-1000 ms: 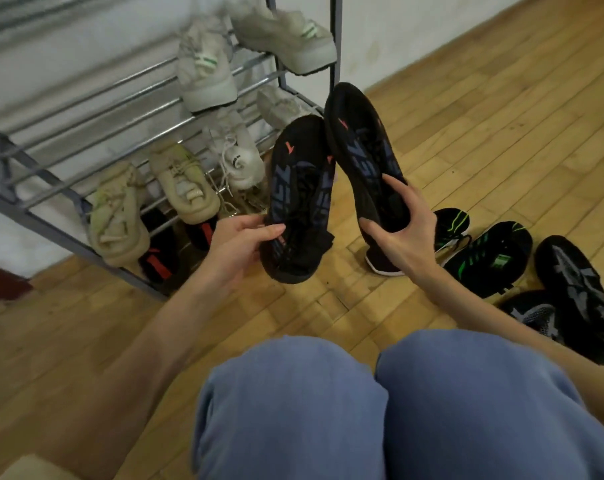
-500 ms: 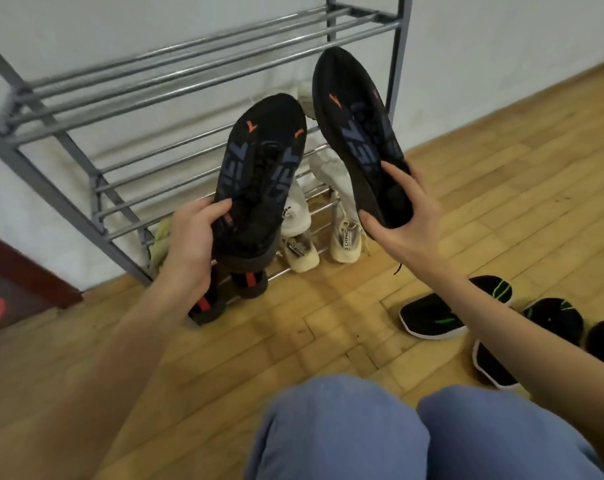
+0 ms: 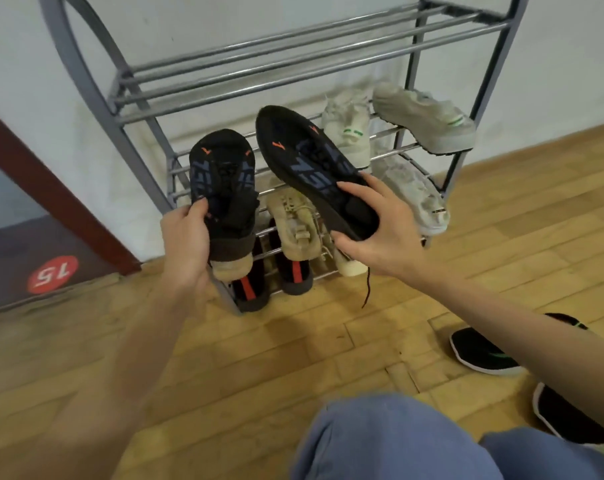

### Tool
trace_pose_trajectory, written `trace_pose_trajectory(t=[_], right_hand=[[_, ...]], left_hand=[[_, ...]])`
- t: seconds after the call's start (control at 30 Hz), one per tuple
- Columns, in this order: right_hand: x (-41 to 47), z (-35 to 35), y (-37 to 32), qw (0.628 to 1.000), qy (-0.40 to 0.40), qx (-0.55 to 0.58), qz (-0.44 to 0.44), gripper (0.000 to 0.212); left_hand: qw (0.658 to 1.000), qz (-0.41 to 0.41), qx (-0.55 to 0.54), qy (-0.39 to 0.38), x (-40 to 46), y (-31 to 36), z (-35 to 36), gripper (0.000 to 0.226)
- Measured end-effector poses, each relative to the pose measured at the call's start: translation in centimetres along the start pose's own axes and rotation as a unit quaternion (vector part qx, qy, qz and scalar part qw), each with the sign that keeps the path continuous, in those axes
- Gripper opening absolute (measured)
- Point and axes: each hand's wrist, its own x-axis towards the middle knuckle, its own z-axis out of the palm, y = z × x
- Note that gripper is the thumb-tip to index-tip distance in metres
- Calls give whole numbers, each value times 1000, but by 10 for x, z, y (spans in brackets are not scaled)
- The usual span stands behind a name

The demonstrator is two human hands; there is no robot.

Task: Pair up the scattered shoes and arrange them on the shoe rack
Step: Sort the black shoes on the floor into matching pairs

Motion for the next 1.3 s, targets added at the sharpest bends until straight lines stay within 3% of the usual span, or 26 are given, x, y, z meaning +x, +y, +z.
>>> trace_pose_trajectory(t=[0.2,0.3,0.43,0.5,0.6,0.7,0.77,0.9,1.0,1.13,1.2,1.3], right_hand=[[79,39,-31,992,-50,-111,5,72],[110,54,-30,985,-74,-153,29,66],[129,65,-23,974,-93,-203,33,62],[129,68,-21,969,-110,-221,12,59],[123,68,-16,964,-115,-241,-14,61],[111,65,-12,961,-96,-252,-52,71],[98,59,-12,963,-79,-240,-94,72],[63,36,-3,961,-4,-180,-208,51],[27,15,25,949,20,-177,-261,31],[-31,-13,83,965,-46,-190,-177,31],[-63,-28,110,977,-74,-190,-66,36],[-108,-56,148,964,-102,-213,121,40]], left_hand=[[999,14,20,24,39,11,9,23],[997,-16,-50,48,51,12,12,8],[989,-36,-108,89,51,2,10,6],[983,-47,-140,105,49,-3,9,5],[969,-87,-192,129,52,-13,4,25],[956,-123,-240,111,55,-20,-4,8],[943,-142,-280,109,54,-23,-8,16],[939,-150,-286,120,43,-30,-11,23],[951,-173,-229,113,24,-51,-10,27],[972,-228,-57,-11,-13,-103,11,24],[953,-268,70,-121,-29,-122,29,11],[901,-268,192,-281,-51,-135,64,20]])
